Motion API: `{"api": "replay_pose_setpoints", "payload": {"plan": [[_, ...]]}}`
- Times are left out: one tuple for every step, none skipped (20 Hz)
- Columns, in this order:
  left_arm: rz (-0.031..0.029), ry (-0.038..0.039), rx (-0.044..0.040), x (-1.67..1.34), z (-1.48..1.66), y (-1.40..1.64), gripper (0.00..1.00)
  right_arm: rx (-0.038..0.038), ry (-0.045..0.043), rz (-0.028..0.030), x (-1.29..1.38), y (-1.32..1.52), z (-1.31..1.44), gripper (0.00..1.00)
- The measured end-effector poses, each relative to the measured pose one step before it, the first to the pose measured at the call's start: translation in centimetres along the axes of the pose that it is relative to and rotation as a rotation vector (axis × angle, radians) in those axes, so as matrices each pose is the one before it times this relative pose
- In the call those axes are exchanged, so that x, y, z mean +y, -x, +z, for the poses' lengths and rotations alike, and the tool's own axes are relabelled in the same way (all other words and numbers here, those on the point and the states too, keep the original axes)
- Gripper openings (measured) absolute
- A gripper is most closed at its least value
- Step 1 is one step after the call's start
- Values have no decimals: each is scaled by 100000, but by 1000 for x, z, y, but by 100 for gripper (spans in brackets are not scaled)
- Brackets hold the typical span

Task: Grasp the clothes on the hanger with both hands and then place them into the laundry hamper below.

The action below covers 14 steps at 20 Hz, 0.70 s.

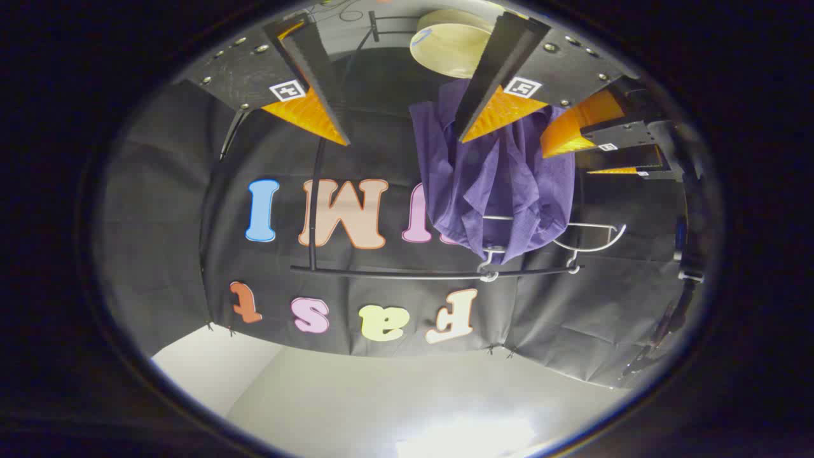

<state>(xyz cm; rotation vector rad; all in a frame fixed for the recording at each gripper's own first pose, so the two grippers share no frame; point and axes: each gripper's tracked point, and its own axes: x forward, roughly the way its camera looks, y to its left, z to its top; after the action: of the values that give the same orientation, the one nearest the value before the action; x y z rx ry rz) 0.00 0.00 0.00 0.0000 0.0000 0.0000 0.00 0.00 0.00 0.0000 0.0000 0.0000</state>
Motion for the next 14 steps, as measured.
{"api": "replay_pose_setpoints", "payload": {"plan": [[-401,-391,788,-143,-342,-220,95,886,-627,17,95,-120,-541,95],[-408,-343,872,-183,-397,-159,94,863,-807,38,37,-88,-396,96],[-178,-419,307,-44,-252,-84,97,669,-942,246,85,-63,-297,96],[-126,-462,106,44,-136,-152,97,649,-822,158,78,-93,-313,96],[-54,-410,348,-29,-215,-135,95,482,-709,167,16,-151,-394,96],[101,-243,278,173,-138,-102,95,511,-627,-203,-41,-184,-220,96],[136,69,-35,128,-52,-134,96,351,-430,44,-53,-158,-246,96],[15,305,-1,36,-82,-102,96,114,-176,-316,-90,-174,-158,96],[74,167,577,104,-256,-156,96,533,-214,-162,-20,-158,-378,96],[80,-186,452,119,-166,-152,95,606,-259,-47,-34,-194,-361,96],[434,-384,399,238,-204,-121,95,590,-50,-185,-106,0,-367,96],[616,-276,724,257,-212,-194,95,774,200,-318,-91,-123,-246,96],[622,101,699,201,-243,-163,95,616,221,-100,-28,-98,-340,96],[465,496,408,205,-94,-261,96,262,116,1,38,-115,-37,96]]}}
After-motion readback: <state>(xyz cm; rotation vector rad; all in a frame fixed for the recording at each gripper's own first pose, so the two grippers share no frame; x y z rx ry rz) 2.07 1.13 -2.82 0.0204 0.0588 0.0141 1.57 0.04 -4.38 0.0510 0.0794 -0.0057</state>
